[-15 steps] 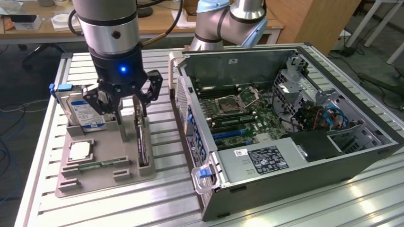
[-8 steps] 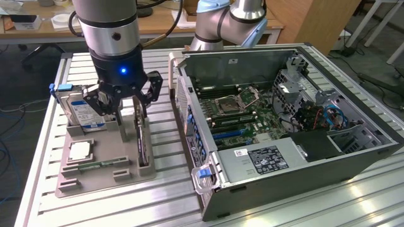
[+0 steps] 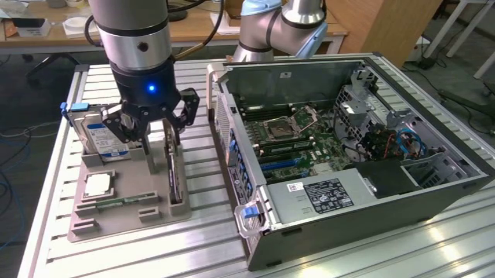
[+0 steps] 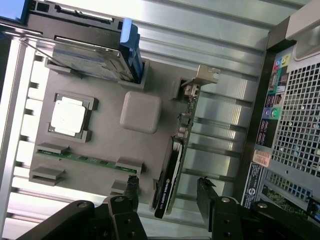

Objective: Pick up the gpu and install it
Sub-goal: 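Pick up the gpu and move the gpu toward the slot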

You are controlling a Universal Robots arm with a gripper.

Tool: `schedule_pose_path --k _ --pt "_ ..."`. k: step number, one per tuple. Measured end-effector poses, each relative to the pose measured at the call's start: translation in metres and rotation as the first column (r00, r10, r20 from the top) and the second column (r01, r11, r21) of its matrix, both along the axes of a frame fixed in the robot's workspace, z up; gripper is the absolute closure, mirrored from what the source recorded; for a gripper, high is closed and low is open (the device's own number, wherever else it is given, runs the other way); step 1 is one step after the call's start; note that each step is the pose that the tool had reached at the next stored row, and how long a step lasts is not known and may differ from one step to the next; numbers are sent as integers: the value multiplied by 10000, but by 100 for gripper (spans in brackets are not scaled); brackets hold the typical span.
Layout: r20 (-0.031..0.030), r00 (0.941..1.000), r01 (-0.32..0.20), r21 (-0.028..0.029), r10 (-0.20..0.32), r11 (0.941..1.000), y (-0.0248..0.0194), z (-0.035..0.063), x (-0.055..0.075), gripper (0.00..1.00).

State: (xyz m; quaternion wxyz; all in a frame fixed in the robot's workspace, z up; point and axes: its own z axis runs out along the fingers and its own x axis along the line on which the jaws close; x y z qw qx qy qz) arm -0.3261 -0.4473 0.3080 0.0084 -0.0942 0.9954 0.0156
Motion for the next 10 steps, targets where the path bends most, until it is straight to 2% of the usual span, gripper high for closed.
schedule_pose_path --k 10 --pt "0 10000 0 0 0 10000 -7 -24 0 41"
